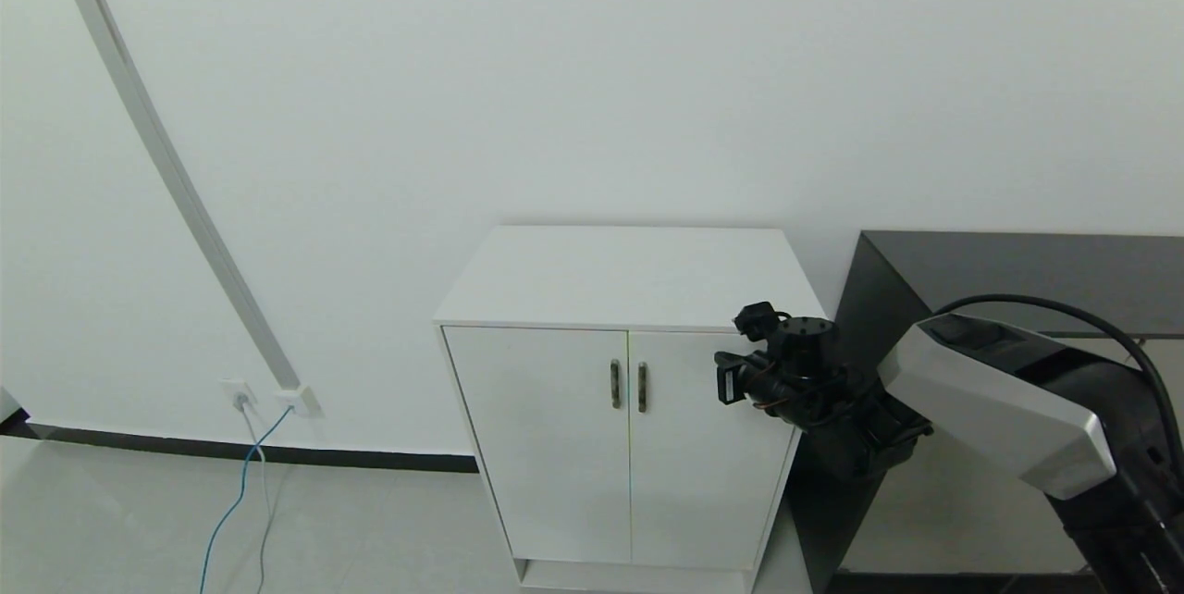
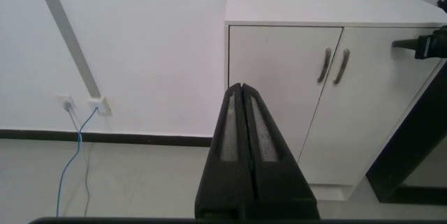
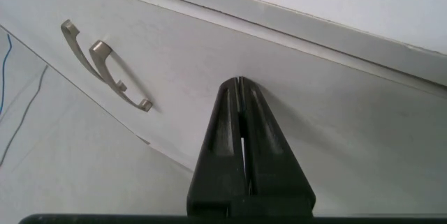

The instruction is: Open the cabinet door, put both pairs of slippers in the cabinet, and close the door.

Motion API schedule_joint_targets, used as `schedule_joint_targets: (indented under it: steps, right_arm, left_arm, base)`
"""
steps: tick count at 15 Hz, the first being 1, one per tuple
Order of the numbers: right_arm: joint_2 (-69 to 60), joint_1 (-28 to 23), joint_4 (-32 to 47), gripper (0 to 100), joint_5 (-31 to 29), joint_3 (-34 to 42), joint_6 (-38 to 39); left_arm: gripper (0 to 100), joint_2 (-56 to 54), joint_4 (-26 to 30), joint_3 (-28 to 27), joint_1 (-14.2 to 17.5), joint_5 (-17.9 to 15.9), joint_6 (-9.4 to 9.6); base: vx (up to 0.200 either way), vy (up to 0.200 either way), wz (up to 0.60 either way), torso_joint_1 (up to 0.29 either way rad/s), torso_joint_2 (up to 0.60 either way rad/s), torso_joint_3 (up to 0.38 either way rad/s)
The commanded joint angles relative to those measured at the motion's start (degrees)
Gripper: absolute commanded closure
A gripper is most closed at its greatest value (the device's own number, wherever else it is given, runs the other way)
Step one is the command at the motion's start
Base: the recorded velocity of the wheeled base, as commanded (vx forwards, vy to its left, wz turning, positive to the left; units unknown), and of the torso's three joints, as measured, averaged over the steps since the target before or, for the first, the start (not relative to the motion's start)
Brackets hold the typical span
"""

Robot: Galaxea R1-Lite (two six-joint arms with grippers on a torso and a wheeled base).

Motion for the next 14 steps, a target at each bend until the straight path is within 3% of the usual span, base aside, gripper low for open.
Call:
schedule_joint_targets:
  steps: [1, 14]
  right_arm:
    - [0.0, 0.0, 0.0, 100, 0.0, 0.0, 0.0]
    - [1.2, 0.1, 0.0, 100, -0.1, -2.2, -0.2]
  left_arm:
    - [100, 0.0, 0.0, 0.0, 0.0, 0.1, 0.01]
    - [100, 0.0, 0.0, 0.0, 0.0, 0.1, 0.01]
  base:
    - [0.000, 0.000, 0.00, 0.000, 0.00, 0.000]
    - [0.000, 0.000, 0.00, 0.000, 0.00, 0.000]
